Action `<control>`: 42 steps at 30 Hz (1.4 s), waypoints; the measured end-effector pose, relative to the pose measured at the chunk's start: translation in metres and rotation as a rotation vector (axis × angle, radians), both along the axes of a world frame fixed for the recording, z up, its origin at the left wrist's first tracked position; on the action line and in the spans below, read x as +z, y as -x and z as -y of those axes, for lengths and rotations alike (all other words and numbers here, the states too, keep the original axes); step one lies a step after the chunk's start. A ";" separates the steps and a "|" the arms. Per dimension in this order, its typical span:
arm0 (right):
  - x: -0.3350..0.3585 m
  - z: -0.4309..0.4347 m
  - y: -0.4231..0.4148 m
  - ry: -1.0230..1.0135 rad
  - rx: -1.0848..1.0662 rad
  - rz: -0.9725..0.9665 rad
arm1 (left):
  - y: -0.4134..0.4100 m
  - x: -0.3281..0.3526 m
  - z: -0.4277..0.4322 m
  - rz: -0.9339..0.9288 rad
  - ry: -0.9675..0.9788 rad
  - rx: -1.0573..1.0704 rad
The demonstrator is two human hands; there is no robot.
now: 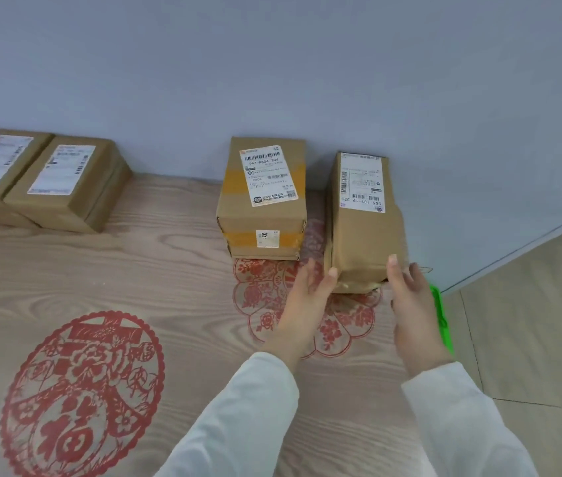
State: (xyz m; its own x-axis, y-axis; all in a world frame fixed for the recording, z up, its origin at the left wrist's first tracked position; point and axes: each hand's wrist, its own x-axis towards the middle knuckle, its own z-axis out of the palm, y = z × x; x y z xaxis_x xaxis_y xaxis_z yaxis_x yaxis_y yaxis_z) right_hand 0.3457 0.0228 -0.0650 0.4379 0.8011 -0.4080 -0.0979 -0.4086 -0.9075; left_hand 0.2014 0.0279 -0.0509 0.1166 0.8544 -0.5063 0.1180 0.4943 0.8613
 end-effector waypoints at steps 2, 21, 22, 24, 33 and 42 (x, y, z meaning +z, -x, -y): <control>-0.003 -0.014 -0.003 -0.031 0.045 0.002 | -0.013 -0.005 -0.020 0.026 -0.007 -0.002; 0.000 0.029 0.015 -0.097 -0.078 -0.175 | -0.009 -0.022 0.011 0.114 -0.122 -0.122; 0.005 0.040 0.021 -0.100 -0.092 -0.174 | -0.004 -0.019 0.020 0.121 -0.138 -0.148; 0.017 0.063 0.038 -0.099 -0.114 -0.182 | 0.012 -0.012 0.042 0.123 -0.178 -0.190; 0.038 0.165 0.151 -0.006 -0.073 -0.059 | 0.147 -0.002 0.123 0.144 -0.307 -0.188; 0.012 0.226 0.242 0.122 0.091 -0.149 | 0.269 -0.036 0.188 0.020 -0.192 -0.249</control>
State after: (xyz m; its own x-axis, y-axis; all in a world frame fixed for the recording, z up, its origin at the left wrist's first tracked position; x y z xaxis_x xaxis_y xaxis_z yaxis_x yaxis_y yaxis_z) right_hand 0.1041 -0.2031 -0.0530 0.2938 0.7751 -0.5594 -0.1846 -0.5282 -0.8288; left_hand -0.0674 -0.1600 -0.0867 0.3425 0.8780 -0.3343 0.1969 0.2808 0.9393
